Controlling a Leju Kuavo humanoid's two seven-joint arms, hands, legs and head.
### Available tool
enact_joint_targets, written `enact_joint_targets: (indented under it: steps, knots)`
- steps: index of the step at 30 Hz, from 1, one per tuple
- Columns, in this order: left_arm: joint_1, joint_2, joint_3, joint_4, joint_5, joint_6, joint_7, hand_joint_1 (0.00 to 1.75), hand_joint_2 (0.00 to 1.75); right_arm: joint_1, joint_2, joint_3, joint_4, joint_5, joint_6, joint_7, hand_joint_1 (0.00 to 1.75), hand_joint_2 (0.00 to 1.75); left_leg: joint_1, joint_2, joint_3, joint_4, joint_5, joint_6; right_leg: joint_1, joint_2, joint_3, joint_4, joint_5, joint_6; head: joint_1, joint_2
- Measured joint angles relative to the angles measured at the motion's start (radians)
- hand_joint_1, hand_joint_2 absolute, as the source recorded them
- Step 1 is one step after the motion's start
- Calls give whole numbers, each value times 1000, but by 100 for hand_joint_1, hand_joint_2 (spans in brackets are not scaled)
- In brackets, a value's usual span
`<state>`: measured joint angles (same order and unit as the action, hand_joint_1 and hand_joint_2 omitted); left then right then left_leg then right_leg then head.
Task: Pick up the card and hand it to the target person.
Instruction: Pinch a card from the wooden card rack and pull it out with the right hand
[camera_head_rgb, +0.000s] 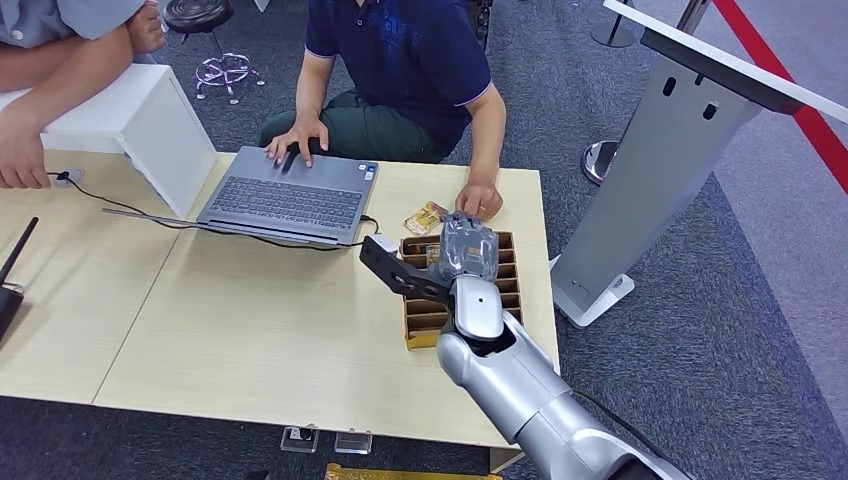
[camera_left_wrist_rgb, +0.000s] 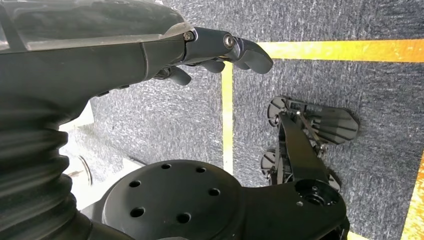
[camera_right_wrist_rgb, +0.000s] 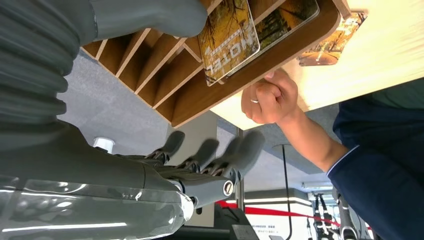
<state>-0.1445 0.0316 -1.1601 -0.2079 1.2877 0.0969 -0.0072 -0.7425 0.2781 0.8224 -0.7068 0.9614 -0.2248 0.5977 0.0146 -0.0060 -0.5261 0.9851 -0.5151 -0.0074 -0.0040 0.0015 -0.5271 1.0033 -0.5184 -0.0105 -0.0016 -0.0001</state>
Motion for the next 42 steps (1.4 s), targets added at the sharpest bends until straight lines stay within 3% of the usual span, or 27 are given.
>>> enact_joint_targets:
  steps: [5, 11, 17, 29, 42]
  knots:
    - [4, 0, 0, 0, 3, 0, 0, 0, 175, 1, 3, 0, 10, -9, 0, -4, 55, 175, 0, 0, 0, 0, 0, 0, 0, 0, 0, 0, 0, 0, 0, 0]
    - [8, 0, 0, 0, 4, 0, 0, 0, 175, 2, 4, 0, 16, -15, 7, -6, 80, 175, 0, 0, 0, 0, 0, 0, 0, 0, 0, 0, 0, 0, 0, 0]
    - [7, 0, 0, 0, 4, -1, 0, 0, 175, 6, 3, 0, 17, -19, 11, -6, 86, 175, 0, 0, 0, 0, 0, 0, 0, 0, 0, 0, 0, 0, 0, 0]
    - [7, 0, 0, 0, 4, -2, 0, 0, 175, 13, 3, 0, 17, -20, 17, -9, 66, 175, 0, 0, 0, 0, 0, 0, 0, 0, 0, 0, 0, 0, 0, 0]
    - [7, 0, 0, 0, 4, -7, 0, 0, 175, 16, 3, 0, 20, -37, 31, -22, 64, 175, 0, 0, 0, 0, 0, 0, 0, 0, 0, 0, 0, 0, 0, 0]
